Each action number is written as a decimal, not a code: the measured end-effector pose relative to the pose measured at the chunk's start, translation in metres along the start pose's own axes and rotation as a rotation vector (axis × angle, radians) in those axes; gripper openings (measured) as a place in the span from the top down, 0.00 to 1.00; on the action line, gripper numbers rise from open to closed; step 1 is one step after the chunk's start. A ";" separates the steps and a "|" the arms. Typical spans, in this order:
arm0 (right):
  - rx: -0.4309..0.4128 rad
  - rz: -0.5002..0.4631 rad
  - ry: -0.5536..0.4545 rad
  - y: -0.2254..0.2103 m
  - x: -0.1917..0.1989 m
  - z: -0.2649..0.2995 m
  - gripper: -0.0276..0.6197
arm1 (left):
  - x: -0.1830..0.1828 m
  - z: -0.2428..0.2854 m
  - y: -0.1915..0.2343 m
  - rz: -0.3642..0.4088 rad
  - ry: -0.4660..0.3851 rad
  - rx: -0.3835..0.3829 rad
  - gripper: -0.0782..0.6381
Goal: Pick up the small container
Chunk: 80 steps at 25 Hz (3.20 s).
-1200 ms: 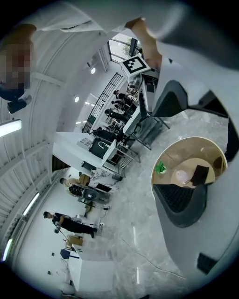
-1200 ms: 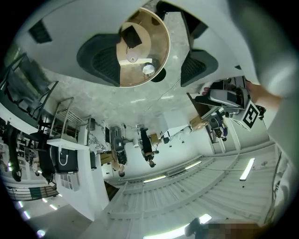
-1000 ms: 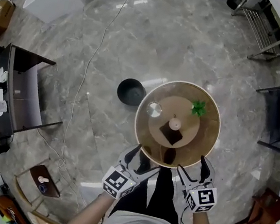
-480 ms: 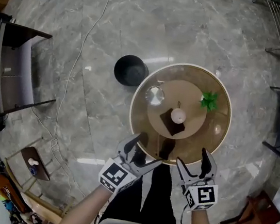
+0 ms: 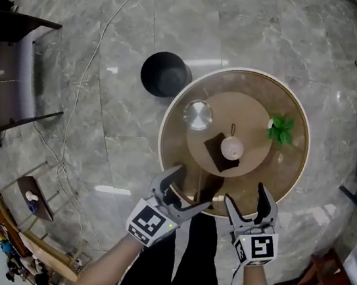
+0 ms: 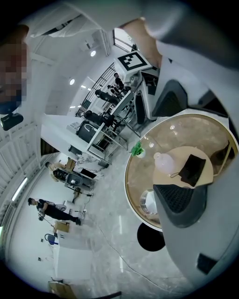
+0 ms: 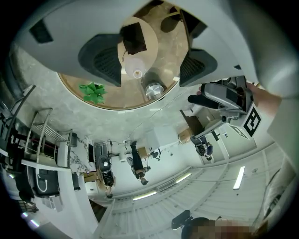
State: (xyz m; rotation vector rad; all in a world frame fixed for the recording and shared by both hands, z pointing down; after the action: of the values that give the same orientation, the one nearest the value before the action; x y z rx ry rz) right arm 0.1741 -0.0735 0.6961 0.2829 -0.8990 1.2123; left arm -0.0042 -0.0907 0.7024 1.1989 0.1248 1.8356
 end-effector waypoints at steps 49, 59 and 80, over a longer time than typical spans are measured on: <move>-0.110 -0.393 -0.071 -0.033 0.068 0.138 0.73 | 0.096 0.092 0.060 -0.254 0.010 0.167 0.29; -0.186 -0.404 -0.040 -0.023 0.055 0.135 0.73 | 0.081 0.098 0.076 -0.725 -0.182 0.268 0.28; -0.229 -0.279 -0.035 -0.009 0.034 0.102 0.73 | 0.088 0.141 0.072 -1.283 -0.463 0.538 0.17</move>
State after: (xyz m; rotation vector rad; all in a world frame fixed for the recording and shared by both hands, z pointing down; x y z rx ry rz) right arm 0.1388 -0.1176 0.7880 0.2364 -0.9835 0.8419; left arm 0.0489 -0.1203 0.8733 1.3563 0.9225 0.3863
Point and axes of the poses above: the fingertips, and each gripper's own axes: z forward along the fingers, y to its left, x out of its underside, the point moved 6 cm from there along -z, backward along the fingers, and after that the axes turned 2 degrees about -y, right-handed, at the moved point
